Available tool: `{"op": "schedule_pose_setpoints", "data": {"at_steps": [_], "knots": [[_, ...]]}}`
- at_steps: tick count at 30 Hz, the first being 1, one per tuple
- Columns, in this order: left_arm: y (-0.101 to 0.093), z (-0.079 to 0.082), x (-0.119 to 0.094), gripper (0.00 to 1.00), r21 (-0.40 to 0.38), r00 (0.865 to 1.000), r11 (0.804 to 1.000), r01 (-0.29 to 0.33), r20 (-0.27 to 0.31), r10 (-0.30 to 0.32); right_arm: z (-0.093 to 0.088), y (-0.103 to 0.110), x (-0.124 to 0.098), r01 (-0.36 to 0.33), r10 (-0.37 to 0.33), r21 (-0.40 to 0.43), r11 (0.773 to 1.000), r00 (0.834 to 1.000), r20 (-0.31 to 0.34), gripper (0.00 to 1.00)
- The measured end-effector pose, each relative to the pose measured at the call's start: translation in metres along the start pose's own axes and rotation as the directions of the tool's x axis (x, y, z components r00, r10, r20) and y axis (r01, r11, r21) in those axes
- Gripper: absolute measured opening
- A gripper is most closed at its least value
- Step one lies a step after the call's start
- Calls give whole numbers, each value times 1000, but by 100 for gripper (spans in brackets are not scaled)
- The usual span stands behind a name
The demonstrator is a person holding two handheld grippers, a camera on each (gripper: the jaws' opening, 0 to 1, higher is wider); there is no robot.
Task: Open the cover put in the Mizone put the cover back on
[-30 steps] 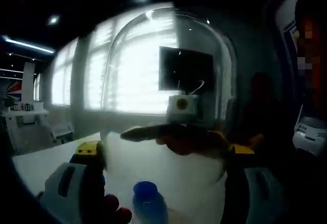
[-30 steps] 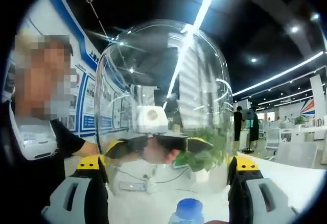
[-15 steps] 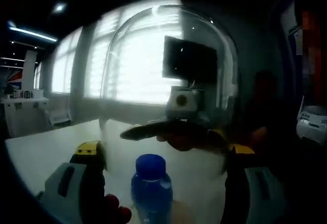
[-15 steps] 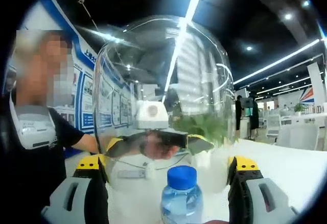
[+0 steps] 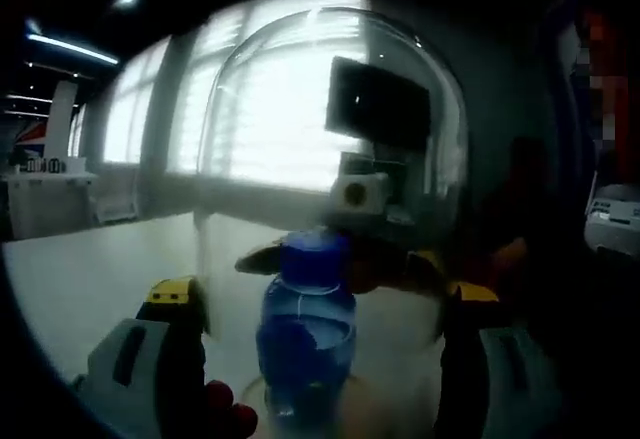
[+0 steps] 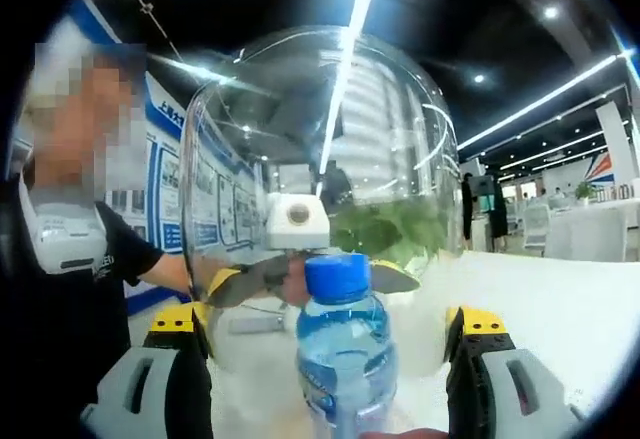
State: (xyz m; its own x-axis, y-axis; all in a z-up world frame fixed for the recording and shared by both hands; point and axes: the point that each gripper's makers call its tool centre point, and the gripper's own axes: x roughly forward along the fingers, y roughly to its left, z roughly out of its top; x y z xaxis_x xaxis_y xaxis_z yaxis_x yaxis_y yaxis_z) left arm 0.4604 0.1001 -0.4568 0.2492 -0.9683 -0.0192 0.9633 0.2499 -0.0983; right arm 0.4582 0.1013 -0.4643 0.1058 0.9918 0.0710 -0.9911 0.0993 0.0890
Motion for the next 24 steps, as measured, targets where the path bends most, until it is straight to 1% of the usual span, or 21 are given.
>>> {"op": "schedule_pose_setpoints", "data": {"at_steps": [10,15,21,24], "knots": [[6,-30,7,83,-26,1000,1000,9,-13,-9,-30,-6,-5,8,-7,21,1000,999,-43,90],[6,-47,7,83,-14,999,1000,11,-45,-11,-47,-6,-5,3,-2,7,1000,996,-89,90],[5,-57,7,84,-18,998,1000,10,-67,-11,-57,-7,-6,3,-1,14,1000,995,-101,90],[3,-63,8,84,-10,996,1000,12,-83,-12,-62,-6,-6,0,0,6,1000,993,-119,90]]}}
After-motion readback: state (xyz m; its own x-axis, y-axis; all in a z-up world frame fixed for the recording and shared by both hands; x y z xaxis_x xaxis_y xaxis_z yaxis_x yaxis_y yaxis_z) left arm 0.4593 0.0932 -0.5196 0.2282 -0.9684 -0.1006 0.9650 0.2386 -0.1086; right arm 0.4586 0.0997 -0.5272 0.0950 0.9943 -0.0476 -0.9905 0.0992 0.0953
